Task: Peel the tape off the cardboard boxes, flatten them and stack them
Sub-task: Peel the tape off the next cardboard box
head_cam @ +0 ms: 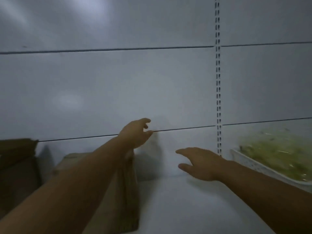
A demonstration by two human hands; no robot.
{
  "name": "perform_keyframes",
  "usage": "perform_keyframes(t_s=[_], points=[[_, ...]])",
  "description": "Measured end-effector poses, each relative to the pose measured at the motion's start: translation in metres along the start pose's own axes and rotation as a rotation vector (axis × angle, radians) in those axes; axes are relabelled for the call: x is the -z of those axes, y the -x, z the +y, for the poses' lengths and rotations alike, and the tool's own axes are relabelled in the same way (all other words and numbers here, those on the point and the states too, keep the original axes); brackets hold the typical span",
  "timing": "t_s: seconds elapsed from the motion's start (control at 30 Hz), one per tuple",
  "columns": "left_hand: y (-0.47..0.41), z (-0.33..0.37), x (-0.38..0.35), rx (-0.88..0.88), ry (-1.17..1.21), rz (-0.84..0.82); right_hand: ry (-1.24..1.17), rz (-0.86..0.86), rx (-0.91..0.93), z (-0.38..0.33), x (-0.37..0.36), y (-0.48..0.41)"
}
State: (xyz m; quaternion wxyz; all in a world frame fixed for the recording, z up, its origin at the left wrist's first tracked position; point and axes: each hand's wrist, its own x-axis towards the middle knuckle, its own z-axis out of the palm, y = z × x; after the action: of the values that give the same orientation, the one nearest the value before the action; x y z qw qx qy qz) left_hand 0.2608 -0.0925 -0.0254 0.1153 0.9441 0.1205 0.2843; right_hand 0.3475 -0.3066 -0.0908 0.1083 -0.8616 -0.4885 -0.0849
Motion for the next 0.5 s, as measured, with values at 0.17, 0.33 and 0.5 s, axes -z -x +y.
perform_keyframes(t_s=[0.17, 0.33, 0.5], points=[[0.074, -0.07, 0.018, 0.135, -0.039, 0.206, -0.292, 0.172, 0.127, -0.067, -0.016, -0.064], [0.116, -0.087, 0.008, 0.142, -0.185, 0.265, -0.555, 0.123, 0.184, -0.109, -0.013, -0.109], [0.137, -0.081, 0.009, 0.098, -0.257, 0.292, -0.476, -0.277, 0.181, -0.126, -0.007, -0.13]])
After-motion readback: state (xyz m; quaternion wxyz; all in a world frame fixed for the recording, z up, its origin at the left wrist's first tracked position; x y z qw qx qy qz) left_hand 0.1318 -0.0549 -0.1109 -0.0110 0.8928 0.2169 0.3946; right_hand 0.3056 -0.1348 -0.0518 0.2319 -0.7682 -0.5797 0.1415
